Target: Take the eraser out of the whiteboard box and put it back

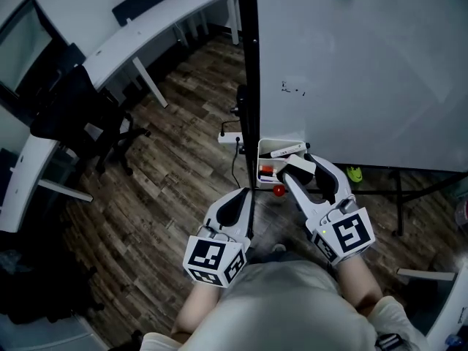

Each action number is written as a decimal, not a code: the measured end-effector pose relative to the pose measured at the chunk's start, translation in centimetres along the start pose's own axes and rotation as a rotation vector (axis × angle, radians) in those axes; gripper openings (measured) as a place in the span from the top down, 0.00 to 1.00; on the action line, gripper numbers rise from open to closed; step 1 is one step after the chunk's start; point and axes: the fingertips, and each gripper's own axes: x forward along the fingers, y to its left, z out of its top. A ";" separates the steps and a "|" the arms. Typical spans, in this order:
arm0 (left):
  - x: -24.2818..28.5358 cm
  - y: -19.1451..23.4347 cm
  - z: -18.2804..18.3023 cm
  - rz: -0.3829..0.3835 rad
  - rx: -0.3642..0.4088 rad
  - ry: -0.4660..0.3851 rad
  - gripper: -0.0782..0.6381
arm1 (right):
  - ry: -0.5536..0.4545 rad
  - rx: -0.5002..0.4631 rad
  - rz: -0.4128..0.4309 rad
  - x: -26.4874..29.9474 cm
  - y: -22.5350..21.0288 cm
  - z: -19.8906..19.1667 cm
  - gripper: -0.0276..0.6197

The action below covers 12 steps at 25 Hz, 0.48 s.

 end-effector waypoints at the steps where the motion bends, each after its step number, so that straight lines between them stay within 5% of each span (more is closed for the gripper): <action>1: 0.1 0.1 0.0 0.005 -0.002 -0.001 0.89 | 0.005 -0.001 0.005 0.2 -0.1 -0.2 0.62; 12: 1.0 0.9 0.2 0.055 -0.020 -0.012 0.89 | 0.028 -0.012 0.042 1.6 -1.4 -1.8 0.62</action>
